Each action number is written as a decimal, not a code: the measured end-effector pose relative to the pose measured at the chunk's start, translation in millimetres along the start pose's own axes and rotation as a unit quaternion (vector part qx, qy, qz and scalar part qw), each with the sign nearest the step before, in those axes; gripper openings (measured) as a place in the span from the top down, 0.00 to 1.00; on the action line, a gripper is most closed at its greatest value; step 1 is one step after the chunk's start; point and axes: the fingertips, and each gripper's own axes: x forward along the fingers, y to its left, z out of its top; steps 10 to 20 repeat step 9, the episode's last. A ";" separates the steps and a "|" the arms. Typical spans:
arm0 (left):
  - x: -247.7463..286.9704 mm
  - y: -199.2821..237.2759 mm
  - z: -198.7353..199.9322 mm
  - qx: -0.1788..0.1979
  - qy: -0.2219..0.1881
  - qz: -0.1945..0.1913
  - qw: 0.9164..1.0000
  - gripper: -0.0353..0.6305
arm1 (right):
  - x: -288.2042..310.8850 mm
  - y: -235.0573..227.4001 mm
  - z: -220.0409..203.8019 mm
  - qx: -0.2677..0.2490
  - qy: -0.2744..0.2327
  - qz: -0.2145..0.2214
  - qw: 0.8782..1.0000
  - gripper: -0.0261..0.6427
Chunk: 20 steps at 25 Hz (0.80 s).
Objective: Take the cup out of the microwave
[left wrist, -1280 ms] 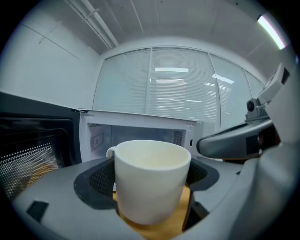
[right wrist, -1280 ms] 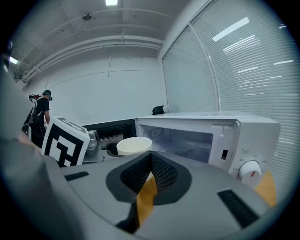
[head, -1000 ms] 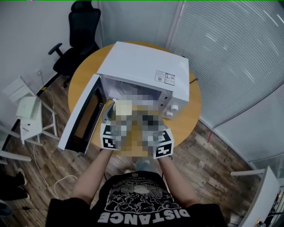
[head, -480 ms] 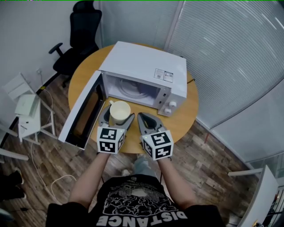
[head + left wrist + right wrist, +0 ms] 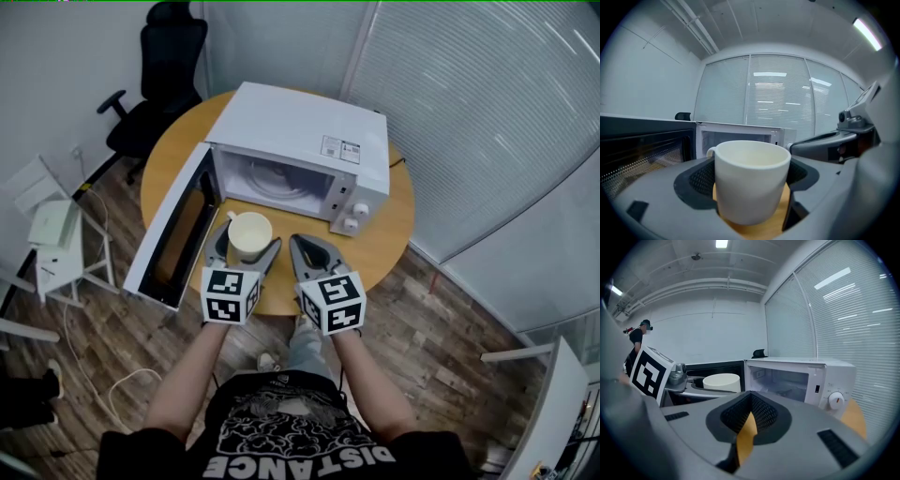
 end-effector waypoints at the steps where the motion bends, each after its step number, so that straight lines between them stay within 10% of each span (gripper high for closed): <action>1: 0.1 -0.4 -0.6 0.000 0.001 -0.001 1.000 0.28 | -0.5 0.2 -0.1 0.000 0.000 -0.001 1.000 0.94; 20: 4.3 -2.7 -1.1 0.001 0.003 -0.006 1.000 0.28 | -1.2 -4.8 -2.4 0.001 -0.001 -0.007 1.000 0.94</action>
